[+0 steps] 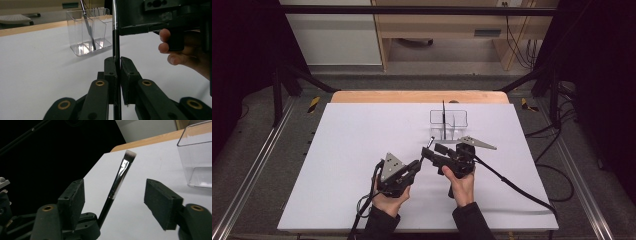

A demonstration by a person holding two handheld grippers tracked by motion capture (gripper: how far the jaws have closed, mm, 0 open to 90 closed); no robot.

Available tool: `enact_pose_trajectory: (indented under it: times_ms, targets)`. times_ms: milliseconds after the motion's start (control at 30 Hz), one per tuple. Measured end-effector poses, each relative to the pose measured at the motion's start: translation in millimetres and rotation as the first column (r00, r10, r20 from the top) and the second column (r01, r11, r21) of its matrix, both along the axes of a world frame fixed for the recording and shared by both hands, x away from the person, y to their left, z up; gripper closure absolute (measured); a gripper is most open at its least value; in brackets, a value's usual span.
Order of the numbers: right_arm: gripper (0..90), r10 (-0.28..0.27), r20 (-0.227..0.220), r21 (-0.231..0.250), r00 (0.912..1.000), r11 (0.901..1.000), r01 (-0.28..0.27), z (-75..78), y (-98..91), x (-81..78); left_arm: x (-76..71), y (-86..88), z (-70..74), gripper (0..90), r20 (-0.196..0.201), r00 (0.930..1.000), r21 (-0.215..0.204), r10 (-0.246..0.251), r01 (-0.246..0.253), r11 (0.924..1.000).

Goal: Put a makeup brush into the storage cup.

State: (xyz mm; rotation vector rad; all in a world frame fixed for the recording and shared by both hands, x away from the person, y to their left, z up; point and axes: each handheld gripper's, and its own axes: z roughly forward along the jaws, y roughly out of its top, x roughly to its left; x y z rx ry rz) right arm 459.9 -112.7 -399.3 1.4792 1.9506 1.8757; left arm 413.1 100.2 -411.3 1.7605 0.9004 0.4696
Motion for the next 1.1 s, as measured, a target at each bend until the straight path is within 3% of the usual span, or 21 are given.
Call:
enact_pose_trajectory:
  times_ms: [1100]
  targets:
    - [79.0,0.038,-0.071,0.089,0.9967,0.9955,-0.032,-6.0,1.7,2.9,-5.2,-2.9,0.4,83.4,0.016,0.9998,0.003,-0.01,0.01,0.9999]
